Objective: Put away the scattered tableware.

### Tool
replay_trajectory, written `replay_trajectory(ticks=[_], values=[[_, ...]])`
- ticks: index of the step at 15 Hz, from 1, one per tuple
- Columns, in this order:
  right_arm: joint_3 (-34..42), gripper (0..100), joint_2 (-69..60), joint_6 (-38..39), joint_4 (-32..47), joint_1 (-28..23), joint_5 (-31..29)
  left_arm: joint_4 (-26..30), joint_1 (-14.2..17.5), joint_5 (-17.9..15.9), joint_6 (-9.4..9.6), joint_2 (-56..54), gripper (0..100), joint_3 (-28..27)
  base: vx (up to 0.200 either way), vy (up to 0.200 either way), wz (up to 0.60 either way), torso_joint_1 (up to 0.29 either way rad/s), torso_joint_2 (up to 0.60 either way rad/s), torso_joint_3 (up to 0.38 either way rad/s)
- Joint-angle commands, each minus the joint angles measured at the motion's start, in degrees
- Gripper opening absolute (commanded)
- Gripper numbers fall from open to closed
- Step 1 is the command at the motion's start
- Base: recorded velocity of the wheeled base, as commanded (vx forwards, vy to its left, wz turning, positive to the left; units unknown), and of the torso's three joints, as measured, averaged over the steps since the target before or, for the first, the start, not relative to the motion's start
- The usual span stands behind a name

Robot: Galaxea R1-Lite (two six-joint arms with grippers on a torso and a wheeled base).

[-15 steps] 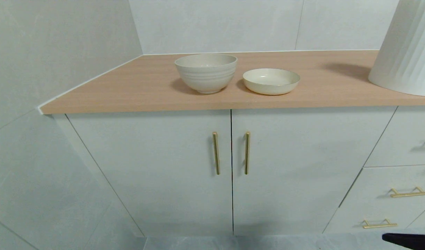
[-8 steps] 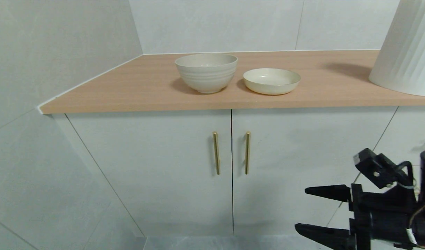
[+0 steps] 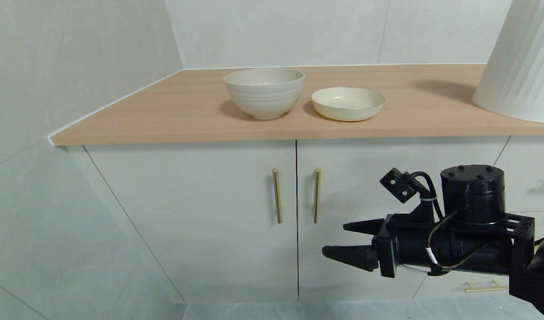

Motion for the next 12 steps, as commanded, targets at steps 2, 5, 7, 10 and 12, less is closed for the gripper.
replay_trajectory(ticks=[2,5,7,10,12], values=[[-3.5,100,1.9,1.8,-1.3,0.1,0.1,0.1,0.0,0.0,-0.01,0.0,100,0.0,0.000,0.000,0.00,0.000,0.00,0.000],[-5.8,100,4.8,2.0,-3.6,0.2,0.1,0.0,0.0,0.0,-0.01,0.1,100,0.0,0.000,0.000,0.00,0.000,0.00,0.000],[-9.1,100,8.0,2.2,-5.1,0.1,0.0,0.0,0.0,0.0,-0.01,0.1,100,0.0,0.000,0.000,0.00,0.000,0.00,0.000],[-10.2,100,9.7,1.9,-5.3,-0.1,-3.2,0.0,0.0,0.0,-0.01,0.1,100,0.0,0.000,0.000,0.00,0.000,0.00,0.000],[-11.0,100,10.5,2.2,-5.6,-0.1,-5.6,0.1,0.0,0.0,-0.01,0.0,100,0.0,0.000,0.000,0.00,0.000,0.00,0.000]])
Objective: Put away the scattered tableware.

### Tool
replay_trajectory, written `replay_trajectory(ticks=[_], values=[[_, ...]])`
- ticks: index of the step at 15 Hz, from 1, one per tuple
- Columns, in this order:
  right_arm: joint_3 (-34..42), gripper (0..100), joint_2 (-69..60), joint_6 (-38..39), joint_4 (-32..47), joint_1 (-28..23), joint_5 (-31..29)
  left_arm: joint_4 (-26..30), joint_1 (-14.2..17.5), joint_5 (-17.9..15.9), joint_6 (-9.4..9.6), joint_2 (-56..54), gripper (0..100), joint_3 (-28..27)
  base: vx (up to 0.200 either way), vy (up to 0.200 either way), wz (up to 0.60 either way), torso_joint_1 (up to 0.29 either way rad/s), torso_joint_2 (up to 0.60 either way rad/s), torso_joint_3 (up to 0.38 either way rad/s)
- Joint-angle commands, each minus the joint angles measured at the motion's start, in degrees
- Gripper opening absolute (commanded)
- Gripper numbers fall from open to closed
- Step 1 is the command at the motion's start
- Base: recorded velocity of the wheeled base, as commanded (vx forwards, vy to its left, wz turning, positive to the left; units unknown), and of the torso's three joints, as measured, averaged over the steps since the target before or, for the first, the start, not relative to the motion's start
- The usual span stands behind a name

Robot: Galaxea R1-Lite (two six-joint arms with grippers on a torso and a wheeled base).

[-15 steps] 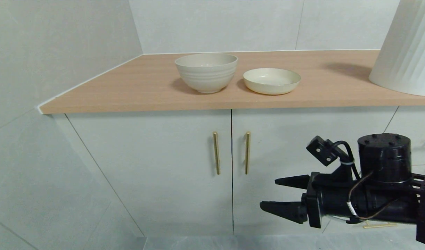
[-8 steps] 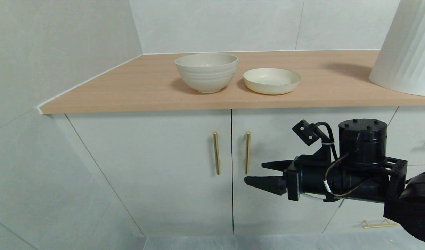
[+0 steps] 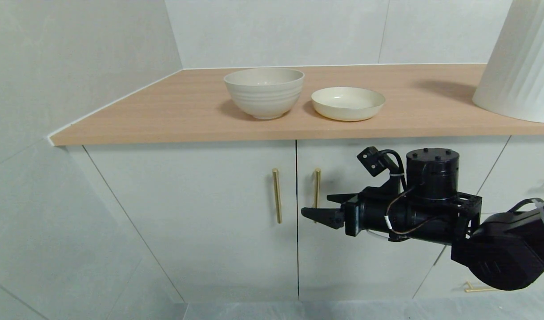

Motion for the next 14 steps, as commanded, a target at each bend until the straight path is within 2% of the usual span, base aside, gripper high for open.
replay_trajectory(ticks=[1,3,5,14], values=[[-0.7,100,1.9,0.2,-1.2,0.0,-0.1,0.0,0.0,0.0,-0.01,0.1,100,0.0,0.000,0.000,0.00,0.000,0.00,0.000],[-0.5,100,4.5,0.8,-6.5,0.3,-0.3,0.0,0.0,0.0,-0.01,0.0,100,0.0,0.000,0.000,0.00,0.000,0.00,0.000],[-0.3,100,6.0,5.1,-10.6,1.7,-0.4,0.0,0.0,0.0,-0.01,0.0,100,0.0,0.000,0.000,0.00,0.000,0.00,0.000],[3.1,100,5.9,7.9,-15.3,5.2,-0.3,0.1,0.0,0.0,-0.01,0.0,100,0.0,0.000,0.000,0.00,0.000,0.00,0.000]])
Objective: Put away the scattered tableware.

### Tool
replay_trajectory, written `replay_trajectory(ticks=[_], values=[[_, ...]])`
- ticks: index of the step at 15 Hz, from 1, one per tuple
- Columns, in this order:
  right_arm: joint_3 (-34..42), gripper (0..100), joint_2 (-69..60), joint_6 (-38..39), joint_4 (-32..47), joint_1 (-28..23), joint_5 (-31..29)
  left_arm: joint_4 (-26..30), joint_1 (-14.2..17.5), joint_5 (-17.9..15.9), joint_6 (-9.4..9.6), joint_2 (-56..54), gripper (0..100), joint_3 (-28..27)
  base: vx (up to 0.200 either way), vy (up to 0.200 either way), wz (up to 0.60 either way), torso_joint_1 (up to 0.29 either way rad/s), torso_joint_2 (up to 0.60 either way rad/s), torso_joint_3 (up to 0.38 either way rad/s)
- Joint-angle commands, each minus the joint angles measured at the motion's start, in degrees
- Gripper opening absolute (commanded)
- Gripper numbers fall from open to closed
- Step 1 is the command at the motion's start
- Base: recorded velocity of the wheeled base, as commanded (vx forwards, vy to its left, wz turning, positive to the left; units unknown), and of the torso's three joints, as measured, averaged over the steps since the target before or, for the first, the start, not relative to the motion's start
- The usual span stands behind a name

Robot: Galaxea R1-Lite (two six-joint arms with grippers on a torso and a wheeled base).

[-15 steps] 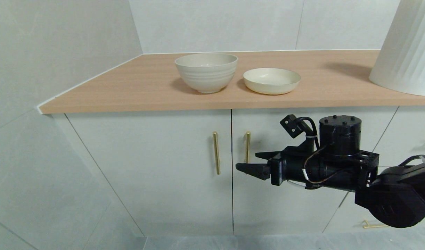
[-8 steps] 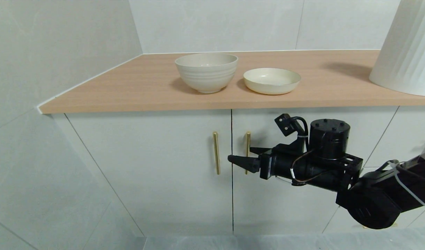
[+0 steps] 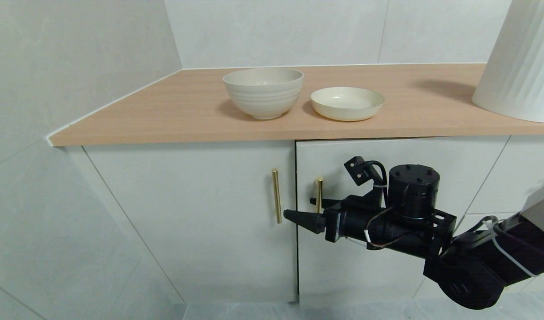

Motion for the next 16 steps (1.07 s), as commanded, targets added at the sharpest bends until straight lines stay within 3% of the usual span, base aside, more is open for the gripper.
replay_trajectory(ticks=[1,13,15,16], values=[[2.1,100,-1.6,0.1,-1.1,0.6,0.3,0.1,0.0,0.0,-0.01,0.0,100,0.0,0.000,0.000,0.00,0.000,0.00,0.000],[10.9,100,-11.6,0.6,-1.3,3.0,5.5,-0.1,0.0,-0.1,0.52,0.0,100,0.0,0.000,0.000,0.00,0.000,0.00,0.000],[11.4,100,-12.1,0.6,-1.3,3.8,5.6,-1.0,0.0,-1.8,1.04,0.0,100,-1.2,0.000,0.000,0.00,0.000,0.00,0.000],[11.4,100,-12.9,0.6,-1.2,4.0,5.6,-1.0,0.0,-5.5,0.96,0.0,100,-4.4,0.000,0.000,0.00,0.000,0.00,0.000]])
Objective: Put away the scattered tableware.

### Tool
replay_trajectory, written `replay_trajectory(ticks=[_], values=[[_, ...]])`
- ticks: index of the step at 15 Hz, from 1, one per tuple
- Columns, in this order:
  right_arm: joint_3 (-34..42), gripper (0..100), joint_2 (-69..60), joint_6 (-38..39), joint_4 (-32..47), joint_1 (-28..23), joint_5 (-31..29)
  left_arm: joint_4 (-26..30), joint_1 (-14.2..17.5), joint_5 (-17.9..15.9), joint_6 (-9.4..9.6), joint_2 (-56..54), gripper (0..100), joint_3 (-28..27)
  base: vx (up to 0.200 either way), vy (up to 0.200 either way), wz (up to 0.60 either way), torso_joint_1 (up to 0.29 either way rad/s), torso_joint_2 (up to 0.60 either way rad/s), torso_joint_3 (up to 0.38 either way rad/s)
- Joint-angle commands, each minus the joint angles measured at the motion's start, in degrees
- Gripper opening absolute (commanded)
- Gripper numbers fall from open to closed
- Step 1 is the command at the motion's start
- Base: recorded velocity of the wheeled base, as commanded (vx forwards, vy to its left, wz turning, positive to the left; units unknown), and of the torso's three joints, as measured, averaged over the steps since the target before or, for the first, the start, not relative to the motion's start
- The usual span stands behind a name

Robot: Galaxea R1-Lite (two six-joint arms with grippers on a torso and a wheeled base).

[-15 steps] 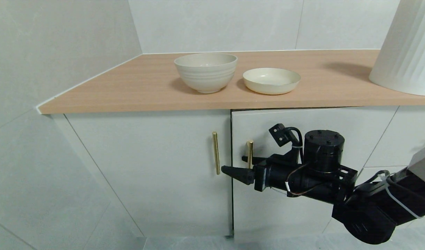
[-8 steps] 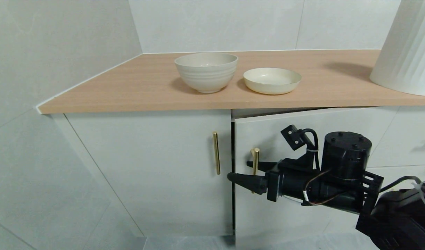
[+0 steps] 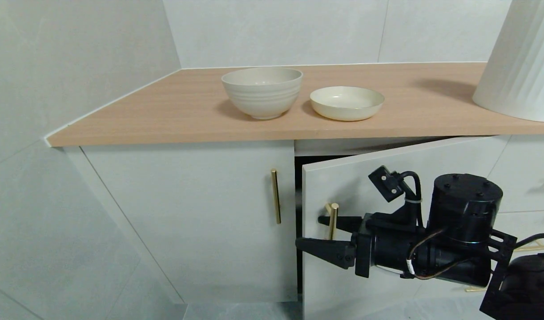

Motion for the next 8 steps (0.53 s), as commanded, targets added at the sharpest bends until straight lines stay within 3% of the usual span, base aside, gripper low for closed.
replay_trajectory(ticks=[1,2,3,4,5,8], values=[[0.2,100,-1.6,0.0,-0.2,0.6,0.5,1.3,-0.2,-6.7,-0.01,0.9,100,-5.7,0.000,0.000,0.00,0.000,0.00,0.000],[0.2,100,-1.6,0.0,-0.2,0.6,0.5,2.8,-0.4,-10.0,-0.01,2.5,100,-7.1,0.000,0.000,0.00,0.000,0.00,0.000],[0.2,100,-1.6,0.0,-0.2,0.6,0.5,5.5,-0.5,-19.1,0.08,8.3,100,-10.3,0.000,0.000,0.00,0.000,0.00,0.000],[0.2,100,-1.6,0.0,-0.2,0.6,0.5,5.6,-0.5,-20.5,0.08,9.4,100,-10.8,0.000,0.000,0.00,0.000,0.00,0.000],[0.2,100,-1.6,0.0,-0.3,0.6,0.5,5.3,-0.5,-29.1,0.08,18.5,100,-14.6,0.000,0.000,0.00,0.000,0.00,0.000],[0.3,100,-1.8,0.0,-0.3,1.1,0.4,4.8,-2.2,-36.8,0.43,35.2,100,-22.1,0.000,0.000,0.00,0.000,0.00,0.000]])
